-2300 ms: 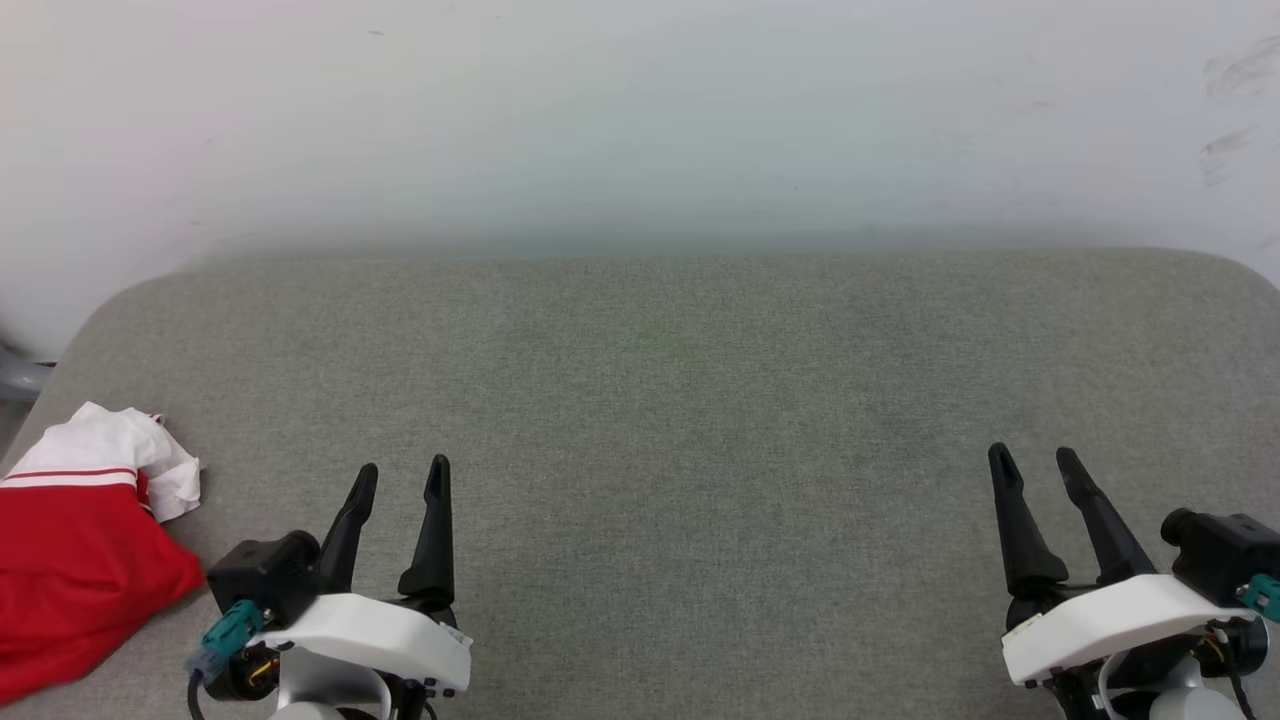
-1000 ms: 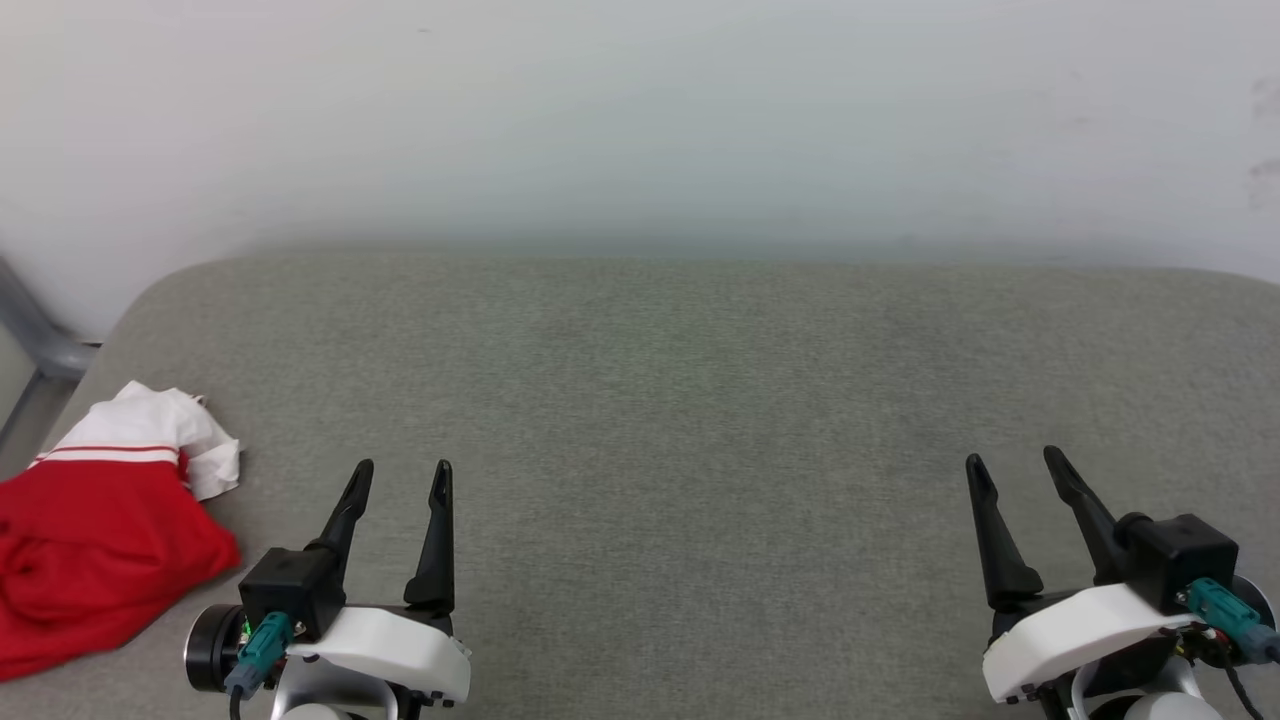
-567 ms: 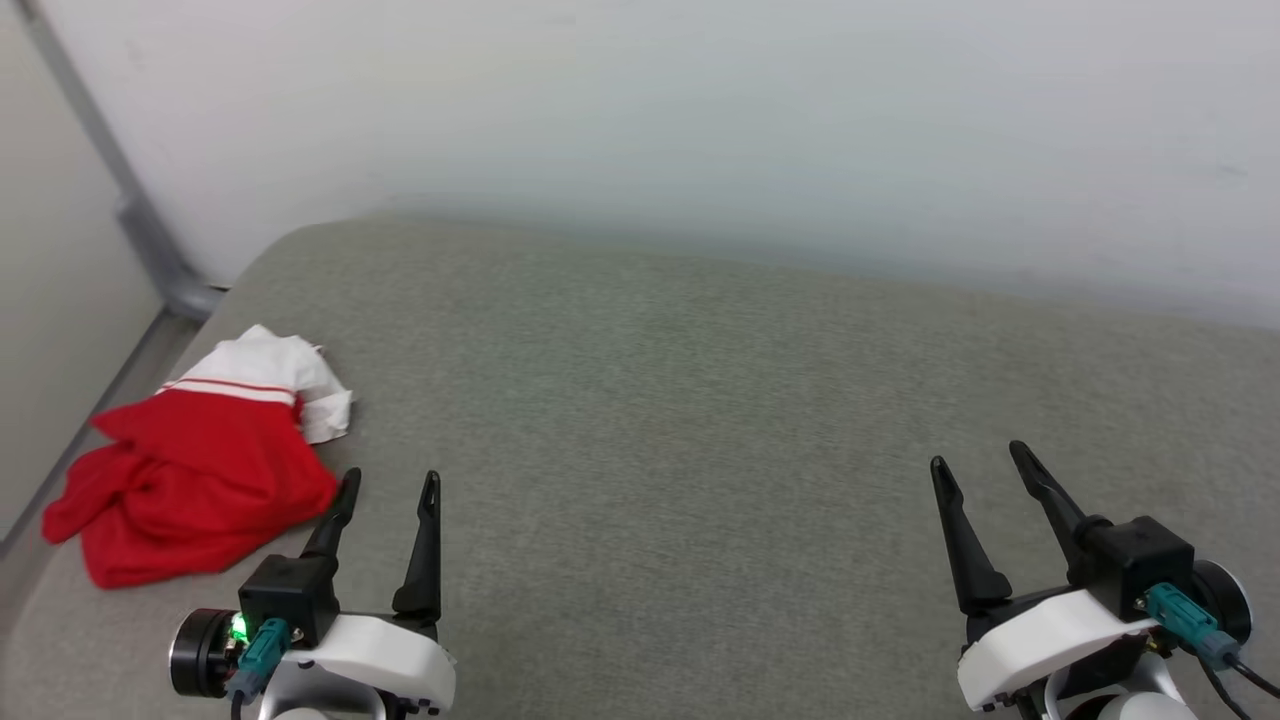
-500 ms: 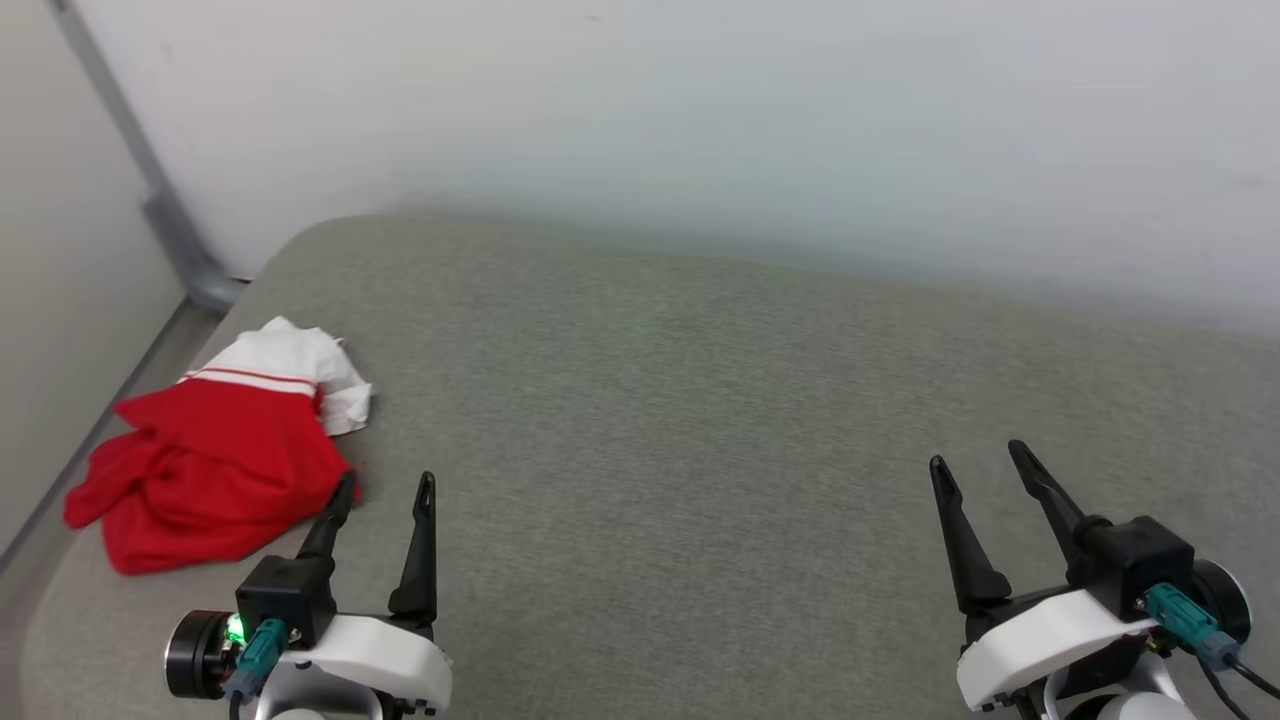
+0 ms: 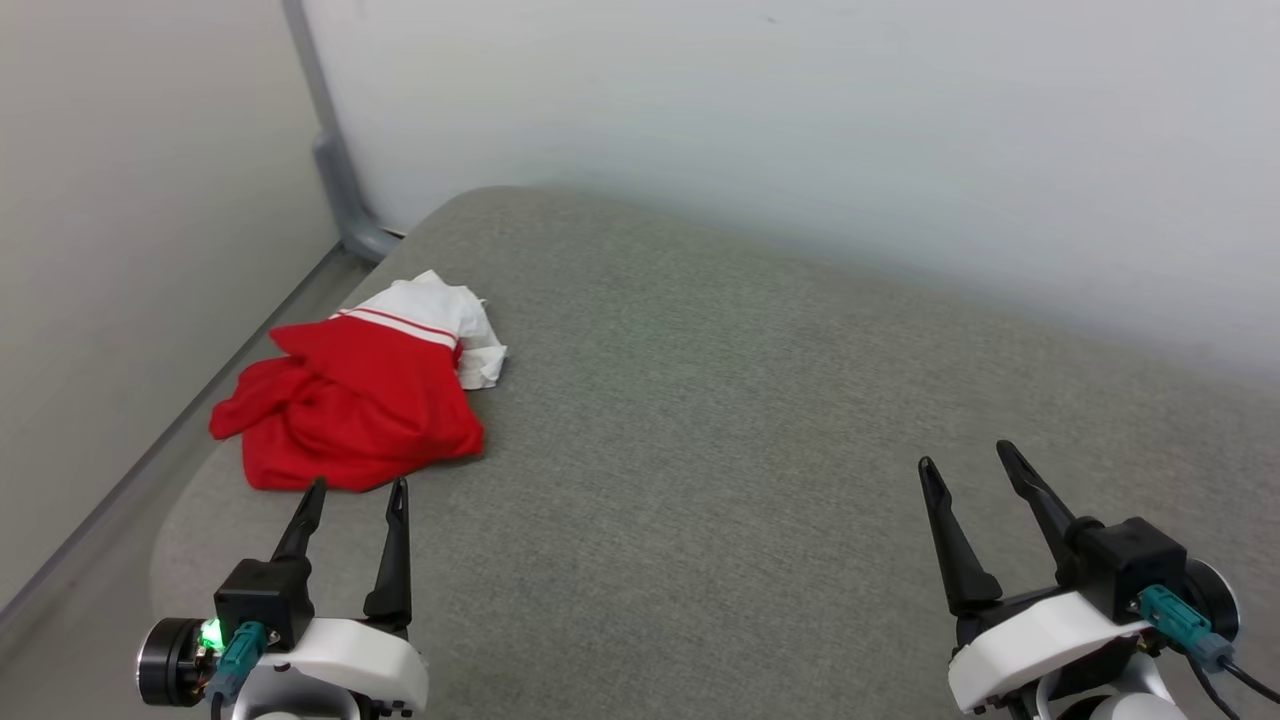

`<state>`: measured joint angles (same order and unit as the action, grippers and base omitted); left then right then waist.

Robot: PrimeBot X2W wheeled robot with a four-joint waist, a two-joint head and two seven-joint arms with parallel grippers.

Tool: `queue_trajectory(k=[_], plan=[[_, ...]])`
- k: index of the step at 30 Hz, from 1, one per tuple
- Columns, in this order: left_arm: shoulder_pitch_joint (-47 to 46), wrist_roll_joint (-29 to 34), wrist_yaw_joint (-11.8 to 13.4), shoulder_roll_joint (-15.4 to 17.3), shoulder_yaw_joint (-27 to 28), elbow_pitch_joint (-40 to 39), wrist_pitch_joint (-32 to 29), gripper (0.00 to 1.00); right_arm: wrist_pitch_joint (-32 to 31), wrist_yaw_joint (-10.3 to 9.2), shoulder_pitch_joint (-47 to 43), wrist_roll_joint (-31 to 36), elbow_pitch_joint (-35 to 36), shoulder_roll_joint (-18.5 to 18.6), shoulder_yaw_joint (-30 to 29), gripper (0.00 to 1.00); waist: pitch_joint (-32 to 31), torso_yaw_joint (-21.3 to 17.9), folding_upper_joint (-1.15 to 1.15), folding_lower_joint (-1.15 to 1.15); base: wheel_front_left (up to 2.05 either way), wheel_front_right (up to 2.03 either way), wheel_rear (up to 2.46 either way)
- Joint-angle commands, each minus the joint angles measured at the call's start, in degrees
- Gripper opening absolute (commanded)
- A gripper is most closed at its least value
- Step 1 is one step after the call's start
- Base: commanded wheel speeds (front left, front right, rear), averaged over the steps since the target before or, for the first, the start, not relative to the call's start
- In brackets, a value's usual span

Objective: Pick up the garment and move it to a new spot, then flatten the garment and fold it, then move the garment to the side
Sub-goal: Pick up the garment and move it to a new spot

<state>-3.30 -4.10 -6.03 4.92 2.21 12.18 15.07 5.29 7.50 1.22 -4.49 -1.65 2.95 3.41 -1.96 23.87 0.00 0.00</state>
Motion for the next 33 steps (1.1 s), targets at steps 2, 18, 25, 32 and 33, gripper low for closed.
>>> queue_trajectory(k=[2,18,25,32,33], plan=[[0.21,0.52,0.08,0.24,0.24,0.00,0.16,1.00,0.21,-0.02,0.24,0.36,-0.12,-0.10,0.04,1.00,0.12,1.70,0.00,0.00,0.00,0.00,0.00],[-2.77,0.42,0.29,0.80,1.87,2.03,0.16,1.00,-1.08,-0.02,1.09,0.39,0.64,-0.10,-0.08,1.00,2.08,2.75,0.00,0.00,0.00,0.00,0.00],[-11.56,-2.03,-0.28,1.70,3.05,6.49,0.16,1.00,-2.98,-0.01,4.26,3.45,3.52,-0.04,-1.32,1.00,9.81,-0.05,0.00,0.00,0.00,0.00,0.00],[-24.49,-7.28,-1.33,6.66,2.34,13.13,-4.27,1.00,-4.52,-0.02,8.41,4.79,6.17,1.84,-1.25,1.00,18.63,-3.50,0.00,0.00,0.00,0.00,0.00],[-26.20,-8.27,-1.36,7.52,2.18,13.83,-5.61,1.00,-4.67,-0.02,9.01,4.84,6.44,2.15,-1.35,1.00,19.88,-4.01,0.00,0.00,0.00,0.00,0.00]])
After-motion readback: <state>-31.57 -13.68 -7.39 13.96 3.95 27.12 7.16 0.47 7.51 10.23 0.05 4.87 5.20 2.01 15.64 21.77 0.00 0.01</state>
